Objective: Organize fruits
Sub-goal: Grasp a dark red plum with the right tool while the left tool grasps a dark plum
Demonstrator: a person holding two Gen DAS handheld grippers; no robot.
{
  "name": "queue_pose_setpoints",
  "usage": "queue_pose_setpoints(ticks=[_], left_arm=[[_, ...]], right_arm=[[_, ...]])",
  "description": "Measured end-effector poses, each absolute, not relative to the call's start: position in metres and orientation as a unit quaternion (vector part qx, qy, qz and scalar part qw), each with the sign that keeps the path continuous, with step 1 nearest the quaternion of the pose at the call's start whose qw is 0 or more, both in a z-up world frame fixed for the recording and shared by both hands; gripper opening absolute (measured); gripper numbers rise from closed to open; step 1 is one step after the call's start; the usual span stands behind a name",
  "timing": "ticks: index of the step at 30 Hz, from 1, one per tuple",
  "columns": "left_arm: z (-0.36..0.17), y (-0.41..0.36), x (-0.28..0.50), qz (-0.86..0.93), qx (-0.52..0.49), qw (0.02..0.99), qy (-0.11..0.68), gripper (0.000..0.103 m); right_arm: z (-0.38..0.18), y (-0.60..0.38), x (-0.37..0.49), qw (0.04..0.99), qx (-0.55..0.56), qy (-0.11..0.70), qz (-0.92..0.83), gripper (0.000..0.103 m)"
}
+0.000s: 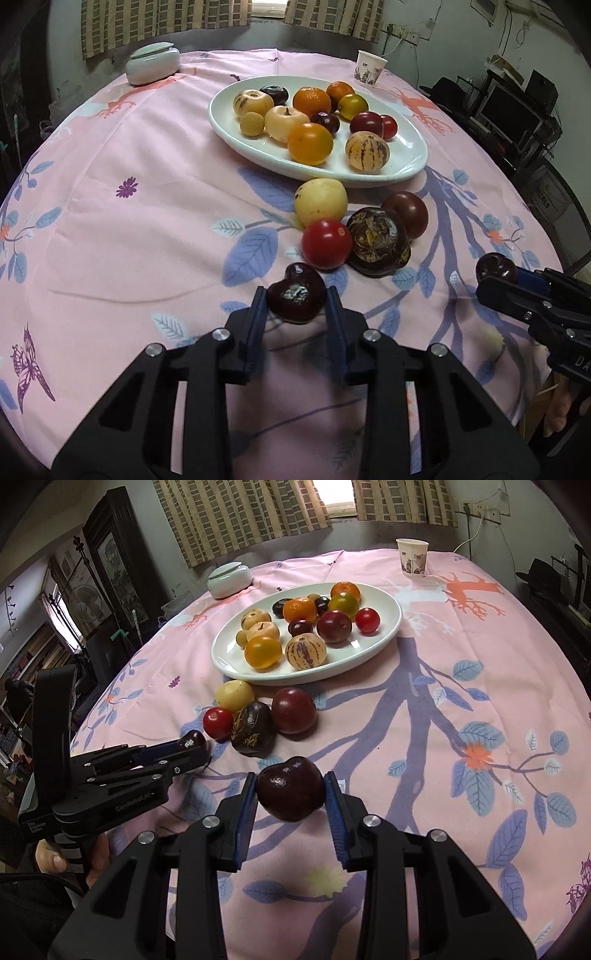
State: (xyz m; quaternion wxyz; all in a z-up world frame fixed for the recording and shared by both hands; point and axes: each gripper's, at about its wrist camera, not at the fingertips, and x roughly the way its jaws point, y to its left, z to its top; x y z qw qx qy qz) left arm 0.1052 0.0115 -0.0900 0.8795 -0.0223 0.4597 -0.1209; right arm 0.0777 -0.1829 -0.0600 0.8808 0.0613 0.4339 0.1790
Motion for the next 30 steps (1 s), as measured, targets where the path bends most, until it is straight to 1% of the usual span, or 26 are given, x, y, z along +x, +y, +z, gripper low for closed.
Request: queue_pose_setpoints(ticks=[6,20,30], left_arm=[[-0.079,0.022,0.095,-0.136,-0.052,0.879,0.454,0.032],[-0.063,0.025,0.083,-0.146,-0.052,0.886,0.437,0.032],[-0.054,0.028,0.091,-0.141,-0.045,0.889,0.432,0.032]], right_arm=[[-0.058,-0.180,0.075,0.881,0.061,0.433,0.183,0.036],[-0.057,-0.174,0.075,0.879,0.058,0.434,0.186,0.037],[-0.057,-0.171,0.083,0.872,0.059,0.443,0.198,0.037]])
